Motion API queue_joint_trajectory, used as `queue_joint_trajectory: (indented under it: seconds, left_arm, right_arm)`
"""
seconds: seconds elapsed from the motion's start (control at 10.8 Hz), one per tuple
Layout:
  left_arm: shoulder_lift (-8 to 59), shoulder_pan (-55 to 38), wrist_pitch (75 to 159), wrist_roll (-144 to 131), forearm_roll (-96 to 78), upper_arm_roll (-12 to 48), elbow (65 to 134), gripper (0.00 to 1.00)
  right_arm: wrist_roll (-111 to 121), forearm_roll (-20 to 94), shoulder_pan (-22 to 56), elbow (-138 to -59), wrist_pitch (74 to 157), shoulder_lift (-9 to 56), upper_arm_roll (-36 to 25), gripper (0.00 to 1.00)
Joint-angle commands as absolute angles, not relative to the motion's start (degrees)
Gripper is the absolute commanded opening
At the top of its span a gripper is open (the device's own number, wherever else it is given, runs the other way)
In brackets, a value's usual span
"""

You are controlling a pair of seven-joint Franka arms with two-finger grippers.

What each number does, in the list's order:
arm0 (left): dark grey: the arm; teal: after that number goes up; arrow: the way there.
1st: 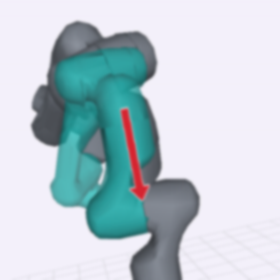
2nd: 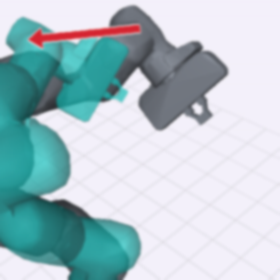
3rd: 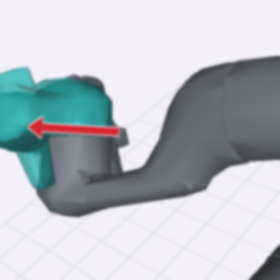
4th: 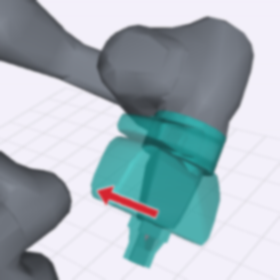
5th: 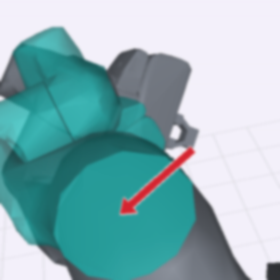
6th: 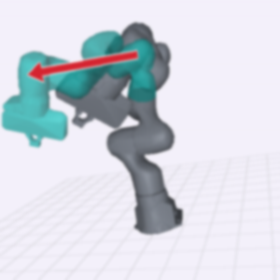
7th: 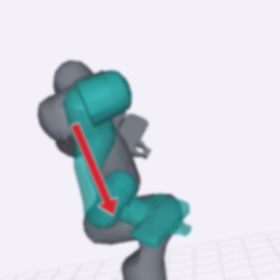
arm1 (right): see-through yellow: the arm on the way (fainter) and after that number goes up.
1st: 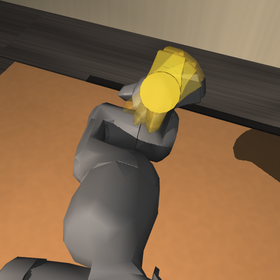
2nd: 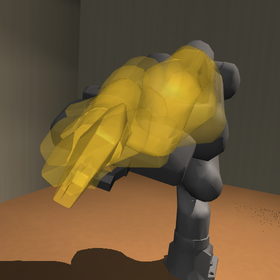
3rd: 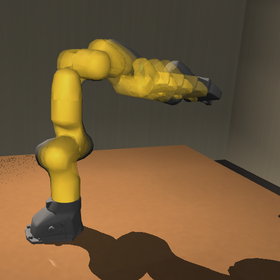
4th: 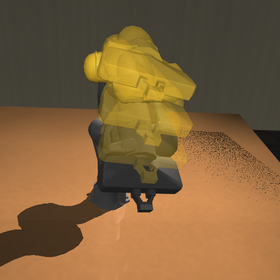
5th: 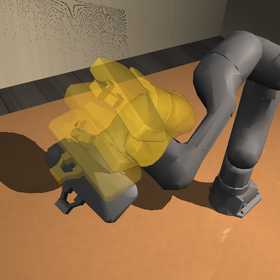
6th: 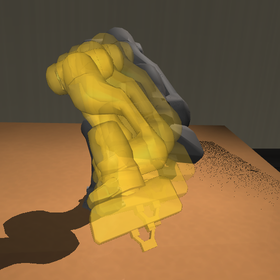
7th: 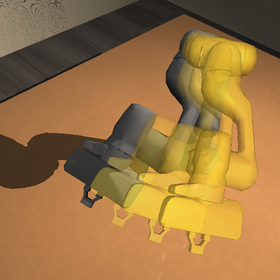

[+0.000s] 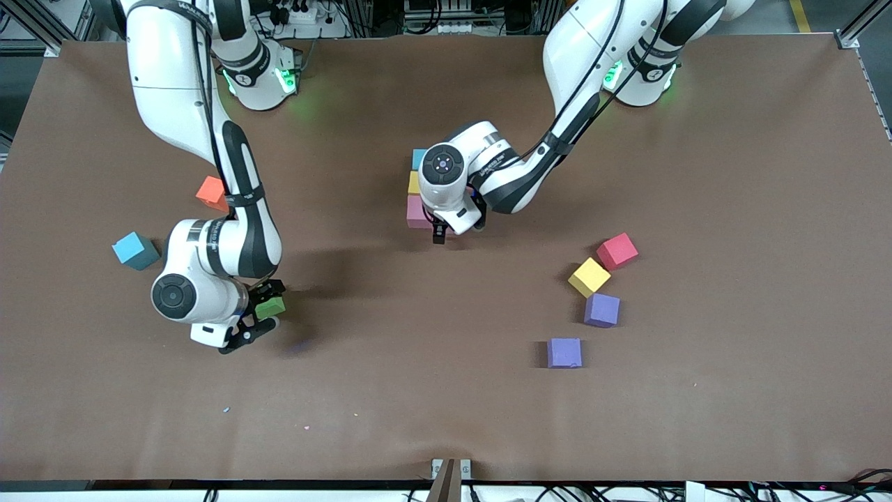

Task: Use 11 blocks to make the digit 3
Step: 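Release the pink cube with the left gripper while the right gripper lifts green, then carry the green cube to the cluster with the right gripper while the left reaches yellow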

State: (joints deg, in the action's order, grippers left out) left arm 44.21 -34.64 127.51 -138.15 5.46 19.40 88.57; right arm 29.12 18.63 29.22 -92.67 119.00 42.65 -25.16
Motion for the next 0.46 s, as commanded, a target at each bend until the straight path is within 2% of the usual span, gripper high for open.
queue_joint_trajectory:
  seconds: [0.0, 0.09, 0.19, 0.28, 0.37]
  left_arm:
    - [43.3, -34.6, 126.9, -137.9, 6.6, 19.1, 88.5, 1.00]
    - [43.2, -34.4, 126.7, -137.7, 6.7, 19.1, 88.5, 1.00]
    - [43.0, -34.4, 126.0, -137.5, 6.7, 19.1, 88.5, 1.00]
    - [42.7, -34.3, 125.3, -136.5, 6.7, 19.1, 88.5, 1.00]
    - [42.4, -34.2, 124.5, -136.0, 6.8, 19.0, 88.5, 1.00]
  right_arm:
    - [26.0, 18.4, 28.0, -92.3, 118.2, 42.7, -24.6, 1.00]
    - [25.7, 18.4, 27.7, -92.3, 118.2, 42.7, -24.6, 0.93]
    - [25.2, 18.4, 27.6, -92.4, 118.2, 42.7, -24.6, 0.73]
    - [24.9, 18.5, 27.4, -92.4, 118.1, 42.8, -24.5, 0.37]
    - [24.3, 18.5, 26.9, -92.4, 117.9, 42.8, -24.4, 0.11]
